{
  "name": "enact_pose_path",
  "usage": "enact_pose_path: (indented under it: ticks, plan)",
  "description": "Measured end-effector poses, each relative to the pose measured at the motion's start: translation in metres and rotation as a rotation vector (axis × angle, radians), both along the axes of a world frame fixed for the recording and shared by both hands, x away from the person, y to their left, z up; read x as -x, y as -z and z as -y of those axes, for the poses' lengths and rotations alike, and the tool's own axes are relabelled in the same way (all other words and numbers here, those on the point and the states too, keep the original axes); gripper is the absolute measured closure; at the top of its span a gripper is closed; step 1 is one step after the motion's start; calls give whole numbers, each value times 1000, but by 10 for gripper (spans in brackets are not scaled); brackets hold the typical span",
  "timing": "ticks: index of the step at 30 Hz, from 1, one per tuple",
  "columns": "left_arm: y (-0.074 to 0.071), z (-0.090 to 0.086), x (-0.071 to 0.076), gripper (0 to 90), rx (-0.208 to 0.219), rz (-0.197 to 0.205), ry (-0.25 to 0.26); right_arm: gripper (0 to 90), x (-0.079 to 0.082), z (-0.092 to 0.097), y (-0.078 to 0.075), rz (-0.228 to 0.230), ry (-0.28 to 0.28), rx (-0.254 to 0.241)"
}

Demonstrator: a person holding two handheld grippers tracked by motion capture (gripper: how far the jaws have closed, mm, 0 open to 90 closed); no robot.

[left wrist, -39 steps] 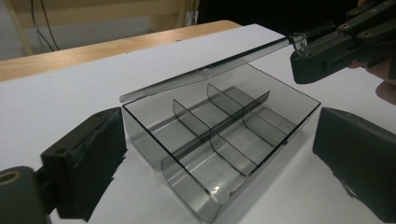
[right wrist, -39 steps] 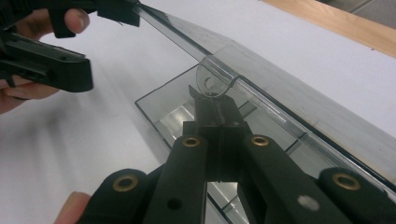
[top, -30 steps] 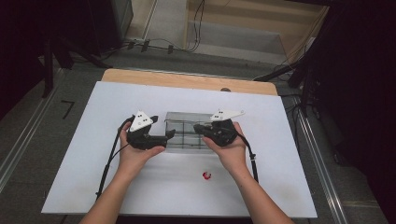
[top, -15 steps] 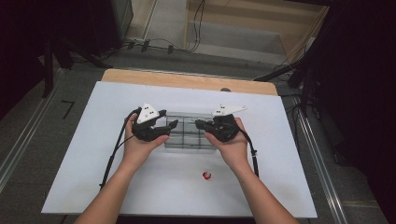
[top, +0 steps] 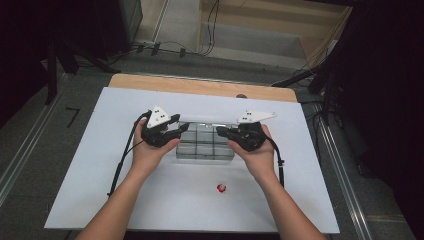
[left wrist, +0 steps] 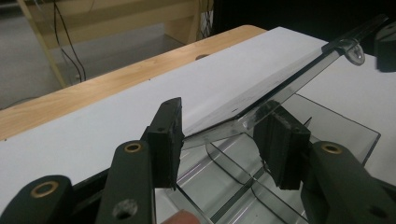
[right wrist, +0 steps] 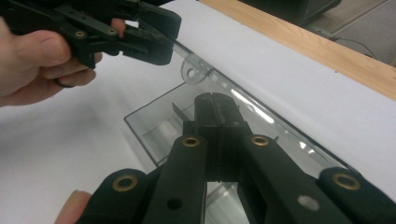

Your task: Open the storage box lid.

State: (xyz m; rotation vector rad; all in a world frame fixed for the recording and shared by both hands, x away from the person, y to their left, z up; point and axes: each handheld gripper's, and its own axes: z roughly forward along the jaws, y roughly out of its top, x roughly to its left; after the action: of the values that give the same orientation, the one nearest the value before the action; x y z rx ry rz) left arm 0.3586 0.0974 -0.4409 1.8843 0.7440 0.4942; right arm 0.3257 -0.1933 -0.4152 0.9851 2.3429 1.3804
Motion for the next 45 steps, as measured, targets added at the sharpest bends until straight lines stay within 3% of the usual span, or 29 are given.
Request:
enact_pose_path:
  ticks: [6,8,11,13,15,19,21,23,29,35,37,41,42,44,45]
  plan:
    - [-1,0,-1,528,16,-2,-3,745,12,25,-4,28,-7,4]
    - [-1,-1,-2,531,28,-3,-7,627,15,34,-5,49,-10,-10]
    - [-2,-1,-3,535,35,-3,-8,394,17,45,-7,36,-19,-26]
    - [-2,-1,-4,535,42,-7,-4,345,17,48,-8,36,-13,-40]
    - [-3,0,-5,535,45,-6,-2,197,16,56,-9,46,7,-57]
    - [-4,0,-7,541,53,-9,-1,79,11,67,-9,68,38,-61]
    - [-5,0,-8,545,53,-9,0,77,9,70,-8,70,47,-65]
    - [-6,-1,-9,547,58,-12,0,0,4,76,-6,82,63,-75]
    - [-7,-2,-14,559,79,-21,2,0,-4,76,-1,109,69,-115]
    - [-8,-2,-19,570,93,-26,-2,0,-16,67,11,78,96,-85]
    - [-8,-3,-20,581,97,-29,-9,89,-22,58,17,57,139,-63]
    - [-9,-3,-24,582,105,-41,-9,171,-29,52,22,41,147,-60]
    - [-9,-3,-25,582,107,-42,-9,242,-31,50,23,37,172,-58]
    - [-10,-2,-26,583,106,-42,-10,287,-34,47,23,45,188,-53]
    - [-10,-2,-28,583,108,-42,-10,351,-36,44,23,58,183,-59]
